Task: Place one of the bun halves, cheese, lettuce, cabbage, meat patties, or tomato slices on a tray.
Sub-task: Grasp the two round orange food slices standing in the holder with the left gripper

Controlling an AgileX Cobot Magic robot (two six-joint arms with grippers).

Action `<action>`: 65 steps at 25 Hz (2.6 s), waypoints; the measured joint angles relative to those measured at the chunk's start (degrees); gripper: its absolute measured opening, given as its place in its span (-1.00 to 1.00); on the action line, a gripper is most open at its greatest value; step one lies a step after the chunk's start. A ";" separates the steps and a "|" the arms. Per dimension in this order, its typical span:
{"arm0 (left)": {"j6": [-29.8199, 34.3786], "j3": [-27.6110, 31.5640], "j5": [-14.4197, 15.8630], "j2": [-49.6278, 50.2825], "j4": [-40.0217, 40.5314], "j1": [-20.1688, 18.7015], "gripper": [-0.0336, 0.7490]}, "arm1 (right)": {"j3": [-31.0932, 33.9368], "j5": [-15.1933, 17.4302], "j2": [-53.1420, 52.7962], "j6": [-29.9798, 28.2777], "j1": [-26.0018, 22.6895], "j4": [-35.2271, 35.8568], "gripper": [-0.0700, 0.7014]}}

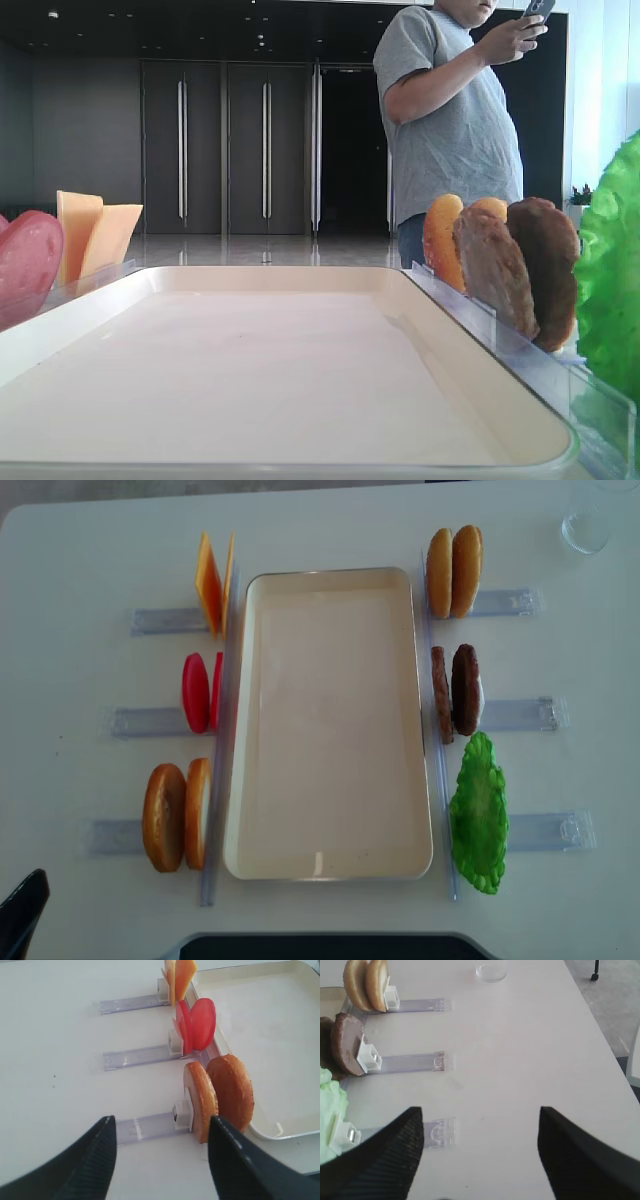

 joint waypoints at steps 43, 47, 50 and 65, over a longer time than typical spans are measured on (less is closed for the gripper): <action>0.00 0.00 0.00 0.00 0.00 0.00 0.24 | 0.00 0.00 0.00 0.00 0.00 0.00 0.39; -1.22 0.00 0.00 0.00 0.00 0.00 0.24 | 0.00 0.00 0.00 0.00 0.00 0.00 0.39; -2.94 0.00 0.00 0.00 0.37 0.00 0.24 | 0.00 0.00 0.00 0.00 0.00 0.00 0.39; -6.14 -6.80 5.34 16.18 3.29 0.00 0.24 | 0.00 0.00 0.00 0.00 0.00 0.00 0.39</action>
